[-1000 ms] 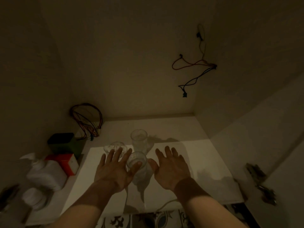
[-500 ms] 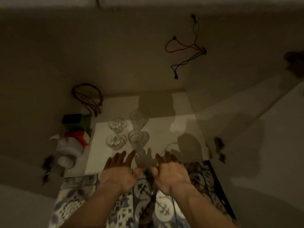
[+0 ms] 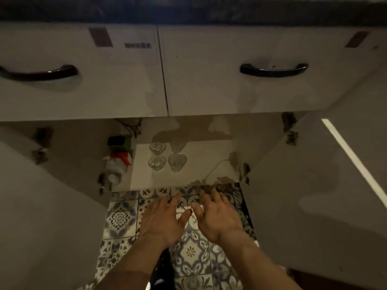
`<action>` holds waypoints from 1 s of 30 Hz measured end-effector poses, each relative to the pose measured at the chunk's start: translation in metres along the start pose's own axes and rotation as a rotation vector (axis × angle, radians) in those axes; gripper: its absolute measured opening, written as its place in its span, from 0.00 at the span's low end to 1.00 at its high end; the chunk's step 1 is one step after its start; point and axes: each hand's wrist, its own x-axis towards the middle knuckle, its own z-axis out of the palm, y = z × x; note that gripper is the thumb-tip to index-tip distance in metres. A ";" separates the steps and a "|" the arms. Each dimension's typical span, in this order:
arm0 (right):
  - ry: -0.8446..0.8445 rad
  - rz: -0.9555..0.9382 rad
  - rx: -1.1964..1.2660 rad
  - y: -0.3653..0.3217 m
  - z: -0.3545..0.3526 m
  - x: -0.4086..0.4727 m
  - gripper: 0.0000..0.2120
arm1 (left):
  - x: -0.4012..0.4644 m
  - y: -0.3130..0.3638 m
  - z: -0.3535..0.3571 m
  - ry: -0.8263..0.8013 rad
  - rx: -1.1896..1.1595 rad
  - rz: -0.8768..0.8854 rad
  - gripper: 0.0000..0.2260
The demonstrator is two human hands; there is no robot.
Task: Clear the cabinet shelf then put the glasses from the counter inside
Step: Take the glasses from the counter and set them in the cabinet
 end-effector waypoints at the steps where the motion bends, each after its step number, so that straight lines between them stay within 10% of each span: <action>1: 0.008 -0.004 0.000 0.003 -0.001 -0.011 0.32 | -0.012 0.004 0.001 0.008 -0.010 -0.002 0.32; 30: 0.080 -0.147 0.011 0.004 0.012 -0.162 0.29 | -0.172 -0.044 -0.003 0.189 -0.140 0.087 0.23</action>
